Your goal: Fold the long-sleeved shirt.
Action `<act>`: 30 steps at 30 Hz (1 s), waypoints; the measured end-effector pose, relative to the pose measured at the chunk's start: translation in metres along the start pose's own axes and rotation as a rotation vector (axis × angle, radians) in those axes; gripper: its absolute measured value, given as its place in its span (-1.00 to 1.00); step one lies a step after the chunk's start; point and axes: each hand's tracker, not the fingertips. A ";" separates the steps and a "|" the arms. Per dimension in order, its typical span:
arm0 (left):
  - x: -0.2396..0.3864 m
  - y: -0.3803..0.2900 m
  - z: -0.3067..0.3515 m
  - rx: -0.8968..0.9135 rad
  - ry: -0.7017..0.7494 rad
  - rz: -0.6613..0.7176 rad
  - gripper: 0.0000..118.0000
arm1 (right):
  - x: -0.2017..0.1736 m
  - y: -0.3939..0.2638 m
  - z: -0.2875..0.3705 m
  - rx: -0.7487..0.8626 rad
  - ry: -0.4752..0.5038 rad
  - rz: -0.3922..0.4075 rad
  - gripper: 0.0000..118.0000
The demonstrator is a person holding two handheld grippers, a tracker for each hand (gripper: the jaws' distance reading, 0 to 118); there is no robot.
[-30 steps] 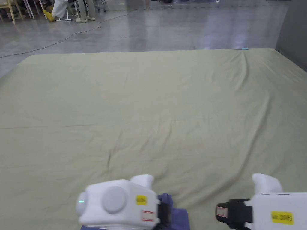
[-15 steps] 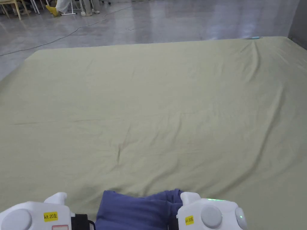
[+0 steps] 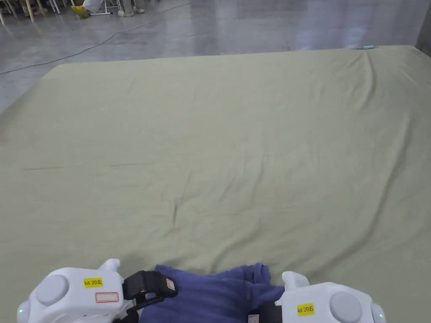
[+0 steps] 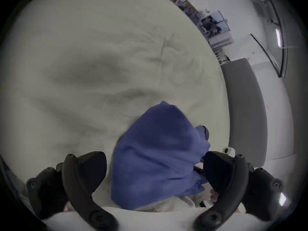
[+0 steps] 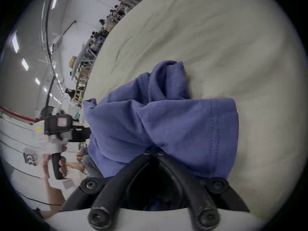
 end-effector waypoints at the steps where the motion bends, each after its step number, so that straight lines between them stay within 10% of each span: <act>1: -0.004 0.001 -0.014 -0.051 -0.022 0.008 0.93 | 0.001 0.000 0.000 0.000 0.004 -0.001 -1.00; 8: 0.012 -0.008 -0.033 -0.119 -0.312 0.028 0.88 | 0.000 0.003 -0.002 -0.014 0.008 0.009 -1.00; 9: 0.004 -0.010 -0.041 -0.140 -0.393 0.093 0.61 | 0.002 0.003 -0.002 -0.015 0.013 0.005 -1.00; 11: 0.004 -0.015 -0.053 -0.148 -0.332 0.064 -0.69 | 0.003 0.002 -0.002 -0.014 0.021 -0.005 -1.00; 16: 0.007 -0.021 -0.042 -0.069 -0.279 0.082 -0.72 | -0.002 0.001 0.003 -0.004 0.020 -0.008 -1.00; 22: 0.025 -0.011 0.020 0.027 -0.053 -0.040 -0.72 | -0.069 -0.015 0.044 0.104 -0.012 0.289 -1.00; 30: 0.000 0.031 0.109 0.089 0.249 -0.130 -0.72 | -0.133 -0.026 0.059 0.099 0.088 0.311 -1.00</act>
